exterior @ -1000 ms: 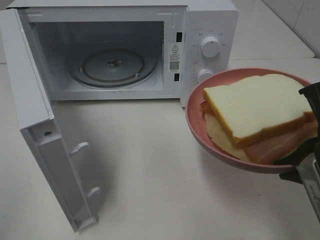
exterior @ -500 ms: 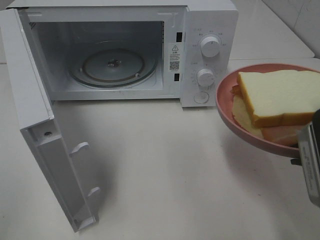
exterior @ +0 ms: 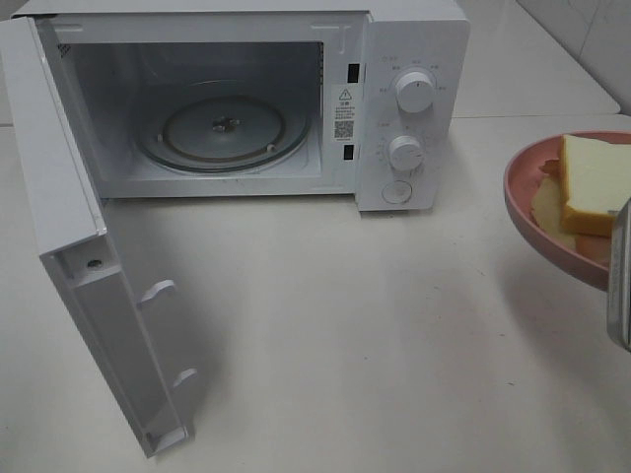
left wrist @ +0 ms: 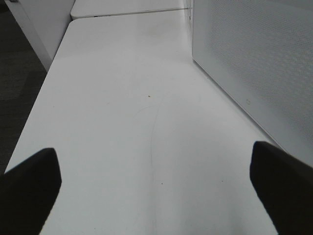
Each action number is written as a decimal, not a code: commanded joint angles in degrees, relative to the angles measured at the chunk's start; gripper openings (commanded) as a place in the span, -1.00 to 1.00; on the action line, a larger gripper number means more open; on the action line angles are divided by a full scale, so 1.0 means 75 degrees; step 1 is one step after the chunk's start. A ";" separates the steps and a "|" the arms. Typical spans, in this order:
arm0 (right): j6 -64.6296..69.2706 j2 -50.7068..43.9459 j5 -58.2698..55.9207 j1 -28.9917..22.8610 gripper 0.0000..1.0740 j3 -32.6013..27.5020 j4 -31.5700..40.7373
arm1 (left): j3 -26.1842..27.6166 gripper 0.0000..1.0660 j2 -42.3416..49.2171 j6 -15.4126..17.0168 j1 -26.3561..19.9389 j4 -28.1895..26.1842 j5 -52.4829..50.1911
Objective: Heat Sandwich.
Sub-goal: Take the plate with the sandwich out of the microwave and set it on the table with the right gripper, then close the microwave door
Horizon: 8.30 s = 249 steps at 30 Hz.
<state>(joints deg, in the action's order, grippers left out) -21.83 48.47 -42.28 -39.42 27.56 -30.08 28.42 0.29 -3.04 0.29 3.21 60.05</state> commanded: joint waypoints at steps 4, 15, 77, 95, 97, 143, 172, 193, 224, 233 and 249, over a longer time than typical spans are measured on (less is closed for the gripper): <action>0.1176 -0.0053 -0.0244 0.0008 -1.00 0.0015 -0.0558 | -0.0023 0.84 0.0122 0.0015 0.0008 -0.0031 -0.0115; 0.3606 -0.0038 -0.1100 0.0008 -1.00 0.0015 -0.1199 | -0.0023 0.84 0.0122 0.0015 0.0008 -0.0031 -0.0115; 1.2758 0.6020 -0.0466 0.0008 -0.99 0.0015 -0.4622 | -0.0023 0.84 0.0122 0.0015 0.0008 -0.0031 -0.0115; 1.4782 0.7441 -0.0397 0.0008 -0.97 0.0053 -0.6112 | -0.0023 0.84 0.0122 0.0015 0.0008 -0.0031 -0.0115; 1.4996 0.7532 -0.0397 0.0008 -0.96 0.0053 -0.6241 | -0.0023 0.84 0.0122 0.0015 0.0008 -0.0031 -0.0115; 1.3591 0.5913 0.0504 0.0008 0.50 0.0053 -0.5210 | -0.0023 0.84 0.0122 0.0015 0.0008 -0.0031 -0.0115; 0.7387 0.1520 -0.0688 0.0008 0.45 0.0527 -0.0443 | -0.0023 0.84 0.0122 0.0015 0.0008 -0.0031 -0.0115; 0.4706 -0.0512 -0.2552 0.0000 0.44 0.1536 0.1642 | -0.0023 0.84 0.0122 0.0015 0.0008 -0.0031 -0.0115; 0.3881 -0.4484 -0.2590 0.3728 0.42 0.0451 0.3079 | -0.0023 0.84 0.0122 0.0015 0.0008 -0.0031 -0.0115; 0.3858 -0.5516 -0.2322 0.4461 0.42 0.0183 0.3140 | -0.0023 0.84 0.0122 0.0015 0.0008 -0.0031 -0.0115; 0.3759 -0.6700 -0.2322 0.4721 0.42 0.0176 0.3209 | -0.0023 0.84 0.0122 0.0015 0.0008 -0.0031 -0.0115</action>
<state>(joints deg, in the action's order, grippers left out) 7.51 -0.23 -59.70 -4.53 29.16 -6.02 28.42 0.29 -3.04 0.29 3.27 60.05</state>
